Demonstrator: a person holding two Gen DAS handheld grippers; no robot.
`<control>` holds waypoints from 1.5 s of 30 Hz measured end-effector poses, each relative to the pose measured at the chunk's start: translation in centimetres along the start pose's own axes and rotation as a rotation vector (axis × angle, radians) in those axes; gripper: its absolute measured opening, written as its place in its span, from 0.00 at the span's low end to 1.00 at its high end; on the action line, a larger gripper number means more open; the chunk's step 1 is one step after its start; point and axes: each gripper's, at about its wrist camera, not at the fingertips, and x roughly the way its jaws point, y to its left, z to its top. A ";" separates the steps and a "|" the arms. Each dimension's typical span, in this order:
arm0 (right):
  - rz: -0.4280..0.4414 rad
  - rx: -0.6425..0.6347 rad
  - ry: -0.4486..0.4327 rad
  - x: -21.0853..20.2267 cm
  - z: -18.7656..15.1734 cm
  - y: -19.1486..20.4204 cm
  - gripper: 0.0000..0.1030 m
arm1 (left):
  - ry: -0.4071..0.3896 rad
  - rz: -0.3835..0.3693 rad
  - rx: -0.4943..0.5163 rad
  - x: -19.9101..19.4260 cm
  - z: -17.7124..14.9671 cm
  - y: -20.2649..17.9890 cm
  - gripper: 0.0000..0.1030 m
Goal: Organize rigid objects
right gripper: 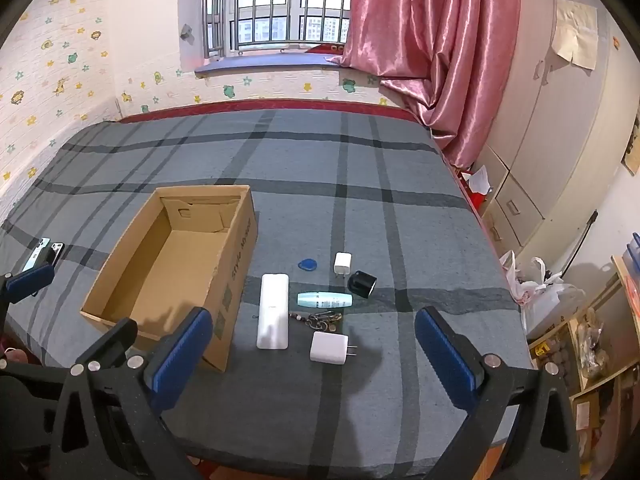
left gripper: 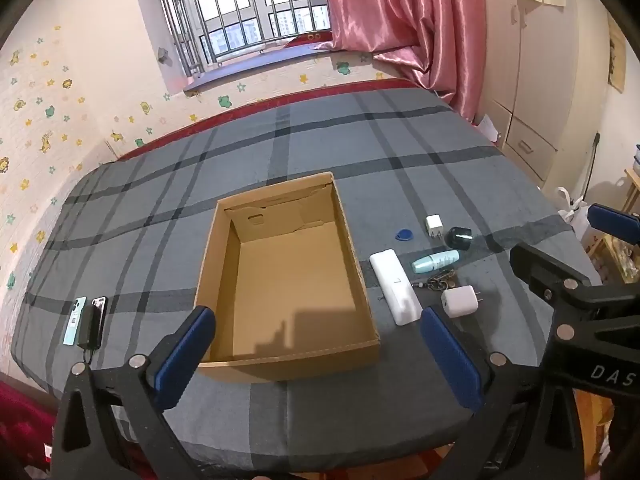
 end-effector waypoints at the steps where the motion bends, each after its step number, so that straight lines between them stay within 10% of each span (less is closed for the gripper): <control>1: 0.003 0.000 -0.005 0.0 0.0 0.0 1.00 | -0.020 0.006 0.002 -0.1 -0.1 0.0 1.00; 45: 0.005 -0.011 -0.029 -1.2 -0.2 0.9 1.00 | -0.045 0.026 0.017 -1.1 -0.3 -0.2 1.00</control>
